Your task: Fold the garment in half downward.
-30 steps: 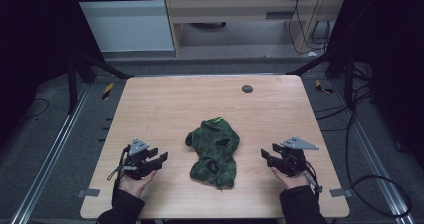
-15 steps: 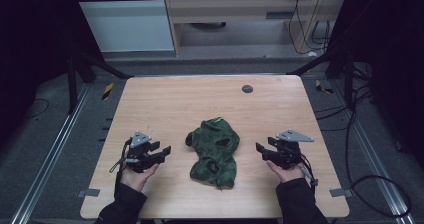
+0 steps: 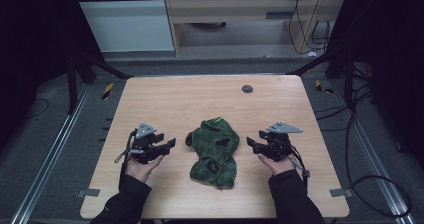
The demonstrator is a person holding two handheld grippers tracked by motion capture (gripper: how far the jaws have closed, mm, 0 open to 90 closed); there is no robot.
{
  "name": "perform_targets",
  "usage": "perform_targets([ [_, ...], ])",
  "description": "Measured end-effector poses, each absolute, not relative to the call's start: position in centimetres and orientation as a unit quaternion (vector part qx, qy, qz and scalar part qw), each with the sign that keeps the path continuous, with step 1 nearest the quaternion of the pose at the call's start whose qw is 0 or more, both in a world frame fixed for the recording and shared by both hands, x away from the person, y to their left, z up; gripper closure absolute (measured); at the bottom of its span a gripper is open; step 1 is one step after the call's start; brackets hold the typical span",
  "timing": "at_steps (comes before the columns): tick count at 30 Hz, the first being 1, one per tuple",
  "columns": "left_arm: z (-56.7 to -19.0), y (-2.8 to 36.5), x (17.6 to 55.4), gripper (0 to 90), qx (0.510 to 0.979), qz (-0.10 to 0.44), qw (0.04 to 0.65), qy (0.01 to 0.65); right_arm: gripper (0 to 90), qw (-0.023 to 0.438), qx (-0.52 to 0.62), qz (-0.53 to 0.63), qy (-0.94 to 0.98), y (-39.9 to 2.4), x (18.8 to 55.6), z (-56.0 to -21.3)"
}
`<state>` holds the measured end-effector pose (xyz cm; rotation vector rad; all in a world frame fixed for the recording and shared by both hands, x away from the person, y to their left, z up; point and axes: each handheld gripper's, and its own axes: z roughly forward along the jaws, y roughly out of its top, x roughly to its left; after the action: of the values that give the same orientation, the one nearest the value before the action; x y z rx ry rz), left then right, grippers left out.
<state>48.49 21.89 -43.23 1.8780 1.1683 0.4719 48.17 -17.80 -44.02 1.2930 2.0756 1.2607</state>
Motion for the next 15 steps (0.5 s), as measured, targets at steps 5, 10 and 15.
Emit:
perform_targets([
  [5,-42.9,21.4,49.0,44.2,0.754,0.189,0.426,0.463,41.7,0.194,0.458,0.449,0.742,-17.3,48.7,-43.7],
  [10,-42.9,20.8,49.5,43.5,0.757,0.192,0.424,0.459,41.0,0.192,0.457,0.448,0.744,-16.9,49.2,-43.5],
  [15,-43.0,20.1,50.3,42.2,0.758,0.192,0.423,0.458,41.0,0.192,0.455,0.451,0.744,-16.4,49.9,-43.2],
])
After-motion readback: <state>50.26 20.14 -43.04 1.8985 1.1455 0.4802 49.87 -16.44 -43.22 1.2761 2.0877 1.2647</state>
